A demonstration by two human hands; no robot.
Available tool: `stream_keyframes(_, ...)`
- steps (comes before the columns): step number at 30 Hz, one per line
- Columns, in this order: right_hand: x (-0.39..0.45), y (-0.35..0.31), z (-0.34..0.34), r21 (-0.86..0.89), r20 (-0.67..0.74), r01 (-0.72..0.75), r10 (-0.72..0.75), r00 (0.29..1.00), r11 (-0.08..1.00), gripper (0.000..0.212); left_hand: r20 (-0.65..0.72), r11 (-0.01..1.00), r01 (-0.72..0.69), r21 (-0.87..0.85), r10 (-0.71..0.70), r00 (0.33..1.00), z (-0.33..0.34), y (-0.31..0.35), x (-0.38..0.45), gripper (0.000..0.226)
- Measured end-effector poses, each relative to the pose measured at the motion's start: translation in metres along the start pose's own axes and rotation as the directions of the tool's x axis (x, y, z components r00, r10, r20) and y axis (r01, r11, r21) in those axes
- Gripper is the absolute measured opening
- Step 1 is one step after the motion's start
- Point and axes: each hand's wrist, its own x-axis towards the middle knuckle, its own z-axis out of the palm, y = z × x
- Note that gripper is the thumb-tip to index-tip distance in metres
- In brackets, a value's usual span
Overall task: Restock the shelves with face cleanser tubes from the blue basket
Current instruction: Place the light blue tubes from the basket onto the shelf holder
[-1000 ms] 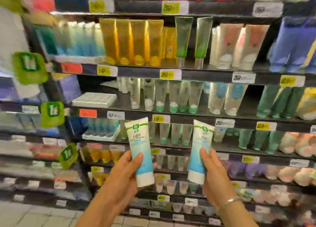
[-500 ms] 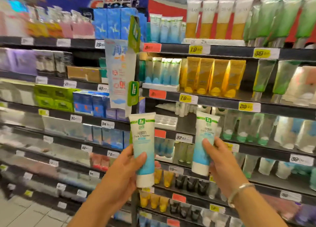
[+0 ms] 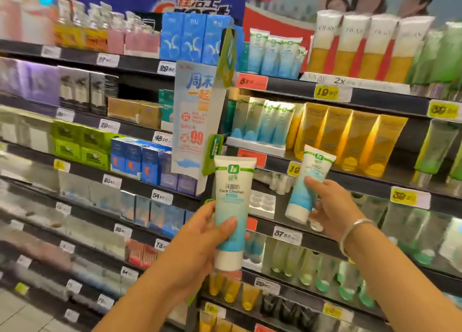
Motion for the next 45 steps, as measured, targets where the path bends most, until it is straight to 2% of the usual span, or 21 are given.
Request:
stream_keyframes(2, 0.022, -0.002, 0.009, -0.027, 0.018, 0.0, 0.0, 1.0, 1.0, 0.014, -0.031, 1.0, -0.009, -0.023, 0.009, 0.999, -0.004, -0.005, 0.01, 0.051)
stream_keyframes(5, 0.062, -0.012, 0.03, -0.029, 0.025, 0.026, -0.026, 0.999, 0.999, 0.029, -0.051, 1.0, -0.022, -0.021, 0.021, 0.998, -0.009, -0.006, 0.037, 0.046)
stream_keyframes(9, 0.116, -0.03, 0.053, -0.031, 0.045, 0.095, -0.094, 0.995, 0.995, 0.026, -0.075, 0.999, -0.036, 0.002, 0.036, 0.997, -0.009, -0.005, 0.085, 0.045)
stream_keyframes(12, 0.152, -0.04, 0.065, -0.05, 0.075, 0.172, -0.168, 0.983, 0.984, 0.033, -0.11, 0.998, -0.059, 0.007, 0.059, 0.992, -0.01, -0.008, 0.121, 0.049)
stream_keyframes(17, 0.197, -0.053, 0.082, -0.071, 0.106, 0.39, -0.382, 0.918, 0.918, 0.029, -0.13, 0.995, -0.093, 0.027, 0.096, 0.987, -0.01, -0.016, 0.172, 0.052)
stream_keyframes(21, 0.219, -0.046, 0.093, -0.252, 0.103, 0.493, -0.483, 0.869, 0.833, 0.046, -0.135, 0.993, -0.113, 0.03, 0.116, 0.984, -0.01, -0.024, 0.2, 0.047)
stream_keyframes(24, 0.23, -0.039, 0.101, -0.305, 0.121, 0.495, -0.482, 0.868, 0.814, 0.049, -0.132, 0.992, -0.12, 0.033, 0.123, 0.984, -0.011, -0.024, 0.215, 0.045)
stream_keyframes(28, 0.241, -0.028, 0.102, -0.358, 0.107, 0.477, -0.472, 0.875, 0.802, 0.04, -0.136, 0.992, -0.121, 0.028, 0.124, 0.983, -0.015, -0.026, 0.229, 0.048)
stream_keyframes(35, 0.249, -0.022, 0.111, -0.596, 0.095, 0.482, -0.54, 0.836, 0.642, 0.046, -0.129, 0.994, -0.109, 0.002, 0.109, 0.986, -0.027, -0.018, 0.248, 0.053)
stream_keyframes(41, 0.251, -0.021, 0.107, -0.634, 0.101, 0.454, -0.516, 0.851, 0.625, 0.041, -0.075, 0.995, -0.09, -0.038, 0.087, 0.993, -0.032, -0.021, 0.252, 0.048)
stream_keyframes(45, 0.252, -0.024, 0.114, -0.681, 0.088, 0.412, -0.492, 0.866, 0.606, 0.041, -0.075, 0.996, -0.084, -0.039, 0.081, 0.994, -0.035, -0.018, 0.256, 0.056)
